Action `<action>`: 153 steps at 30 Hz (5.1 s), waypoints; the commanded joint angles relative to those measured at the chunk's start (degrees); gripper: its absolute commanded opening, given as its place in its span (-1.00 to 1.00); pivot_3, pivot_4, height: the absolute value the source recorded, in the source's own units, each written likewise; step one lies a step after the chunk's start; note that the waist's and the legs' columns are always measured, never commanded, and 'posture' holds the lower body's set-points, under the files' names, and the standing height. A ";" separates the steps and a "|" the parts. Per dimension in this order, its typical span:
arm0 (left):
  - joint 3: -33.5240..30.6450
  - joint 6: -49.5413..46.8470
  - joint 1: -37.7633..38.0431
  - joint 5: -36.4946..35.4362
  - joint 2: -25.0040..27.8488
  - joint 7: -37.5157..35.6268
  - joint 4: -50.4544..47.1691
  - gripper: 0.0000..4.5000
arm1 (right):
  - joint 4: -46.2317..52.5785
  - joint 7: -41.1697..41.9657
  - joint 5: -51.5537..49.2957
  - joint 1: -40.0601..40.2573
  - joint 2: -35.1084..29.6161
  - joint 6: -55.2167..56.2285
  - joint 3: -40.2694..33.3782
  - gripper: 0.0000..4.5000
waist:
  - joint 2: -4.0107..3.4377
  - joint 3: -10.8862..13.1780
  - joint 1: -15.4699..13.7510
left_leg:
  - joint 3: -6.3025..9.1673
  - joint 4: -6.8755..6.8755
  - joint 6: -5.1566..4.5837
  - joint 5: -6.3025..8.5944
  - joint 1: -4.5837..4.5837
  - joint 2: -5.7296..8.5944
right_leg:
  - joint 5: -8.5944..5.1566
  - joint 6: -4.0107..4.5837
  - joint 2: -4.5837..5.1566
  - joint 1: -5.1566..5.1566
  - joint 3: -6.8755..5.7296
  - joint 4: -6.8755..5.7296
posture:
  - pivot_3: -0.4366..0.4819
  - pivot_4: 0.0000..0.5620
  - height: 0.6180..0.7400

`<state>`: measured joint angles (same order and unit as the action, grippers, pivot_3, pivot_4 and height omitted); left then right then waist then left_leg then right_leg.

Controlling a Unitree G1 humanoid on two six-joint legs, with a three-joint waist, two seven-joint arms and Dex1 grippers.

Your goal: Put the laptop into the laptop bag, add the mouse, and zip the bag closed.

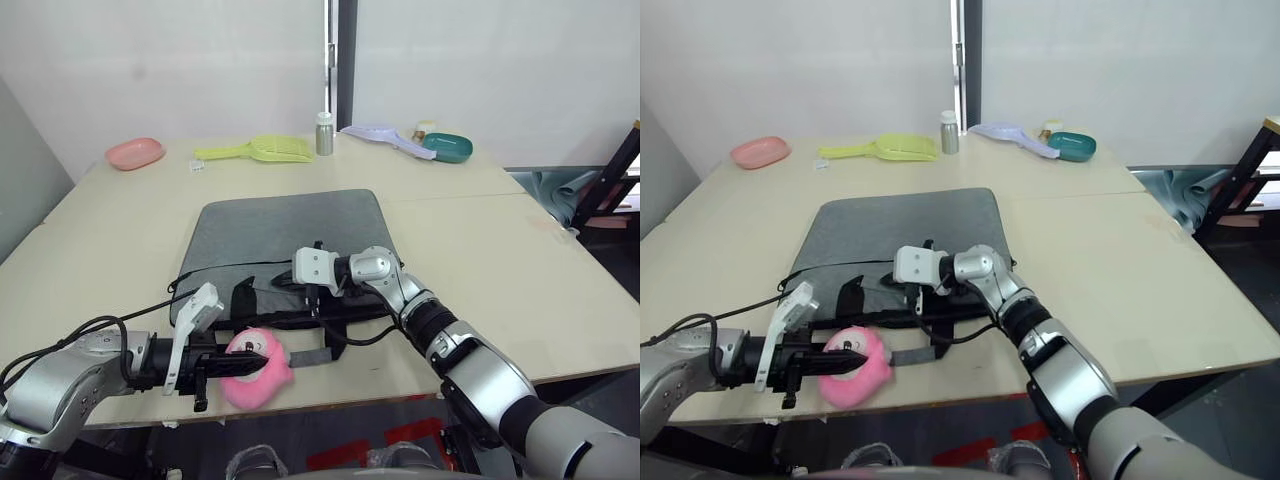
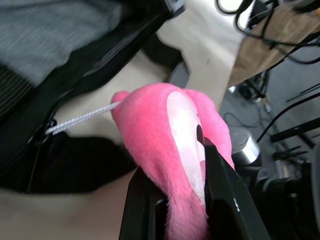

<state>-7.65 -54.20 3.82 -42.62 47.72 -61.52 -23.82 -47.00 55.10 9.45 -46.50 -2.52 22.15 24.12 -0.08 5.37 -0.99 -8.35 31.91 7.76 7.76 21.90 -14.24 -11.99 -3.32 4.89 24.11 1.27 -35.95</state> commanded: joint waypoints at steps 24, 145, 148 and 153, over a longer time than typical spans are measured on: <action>5.94 3.78 -1.62 -0.54 -4.34 4.76 -1.87 0.24 | -5.52 -0.39 3.43 1.02 -0.09 -3.53 2.50 -1.00 | -0.10 0.12 0.47 | -0.03 -0.27 0.02 0.01 0.04 0.00 | -0.02 -0.03 -0.06 0.15 0.03 0.18 | -0.05 -0.47 1.00; 23.53 54.72 -30.74 39.71 -15.96 -5.31 55.80 -1.00 | 42.48 21.55 -17.50 25.97 -48.27 10.27 -6.67 -0.99 | 0.01 0.40 -1.73 | 0.03 -0.12 -0.13 0.22 -0.05 0.00 | 0.40 -0.28 -0.36 -0.09 0.44 0.71 | -0.05 -0.47 1.00; 23.63 54.69 -30.97 39.85 -15.81 -5.77 56.25 -1.00 | 40.56 21.92 -17.83 26.48 -49.91 11.91 -7.68 -0.99 | -0.01 0.36 -1.44 | -0.03 -0.12 -0.13 0.22 -0.05 0.01 | 0.40 -0.29 -0.36 -0.10 0.49 0.82 | -0.05 -0.47 1.00; 23.84 54.90 -31.11 40.11 -15.58 -6.48 56.73 -1.00 | 38.28 22.39 -18.32 27.51 -52.04 13.32 -9.39 -0.99 | 0.00 0.36 -1.47 | -0.03 -0.15 -0.13 0.22 -0.04 0.01 | 0.32 -0.42 -0.36 -0.09 0.48 0.83 | -0.05 -0.47 1.00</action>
<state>12.41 3.82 -31.17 -8.20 30.00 -67.57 25.57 -8.05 76.89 -8.58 -19.49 -53.21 34.76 17.69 -0.09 5.73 -2.46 -8.39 31.76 7.63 7.98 21.86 -14.23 -11.67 -3.75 4.53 24.03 1.75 -35.10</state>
